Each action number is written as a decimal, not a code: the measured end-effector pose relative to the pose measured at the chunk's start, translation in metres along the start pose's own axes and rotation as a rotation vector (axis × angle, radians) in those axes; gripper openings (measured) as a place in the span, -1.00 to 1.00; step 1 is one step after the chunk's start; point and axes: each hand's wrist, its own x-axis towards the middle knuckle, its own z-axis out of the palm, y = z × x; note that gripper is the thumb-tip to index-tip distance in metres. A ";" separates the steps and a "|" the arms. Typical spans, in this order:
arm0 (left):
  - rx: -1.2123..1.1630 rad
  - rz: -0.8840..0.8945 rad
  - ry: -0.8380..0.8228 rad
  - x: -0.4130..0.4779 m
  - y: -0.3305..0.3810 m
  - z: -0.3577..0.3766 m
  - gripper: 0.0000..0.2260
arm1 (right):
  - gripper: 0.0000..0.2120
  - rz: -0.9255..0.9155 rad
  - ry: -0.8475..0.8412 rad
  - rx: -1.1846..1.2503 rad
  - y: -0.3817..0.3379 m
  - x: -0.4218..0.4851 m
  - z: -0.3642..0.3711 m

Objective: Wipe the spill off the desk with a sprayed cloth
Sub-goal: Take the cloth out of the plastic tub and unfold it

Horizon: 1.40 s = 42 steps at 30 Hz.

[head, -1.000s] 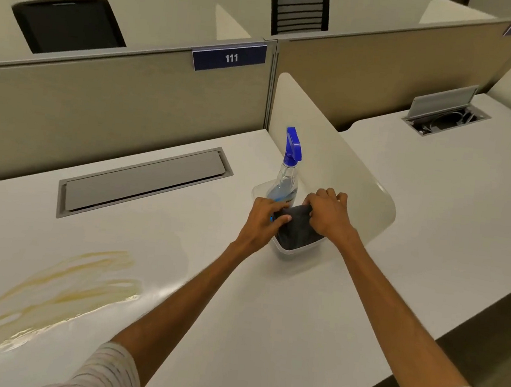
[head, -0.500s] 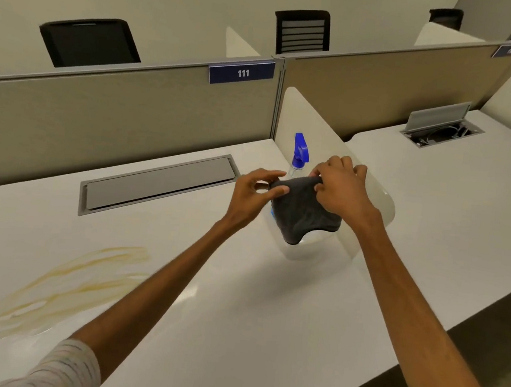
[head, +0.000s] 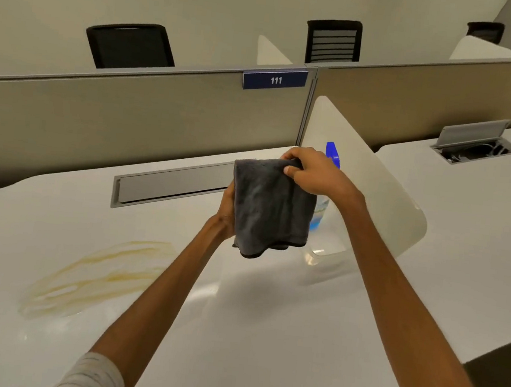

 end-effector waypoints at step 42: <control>-0.238 -0.179 0.018 0.044 -0.033 -0.055 -0.69 | -0.55 0.392 0.703 0.685 0.118 0.075 0.082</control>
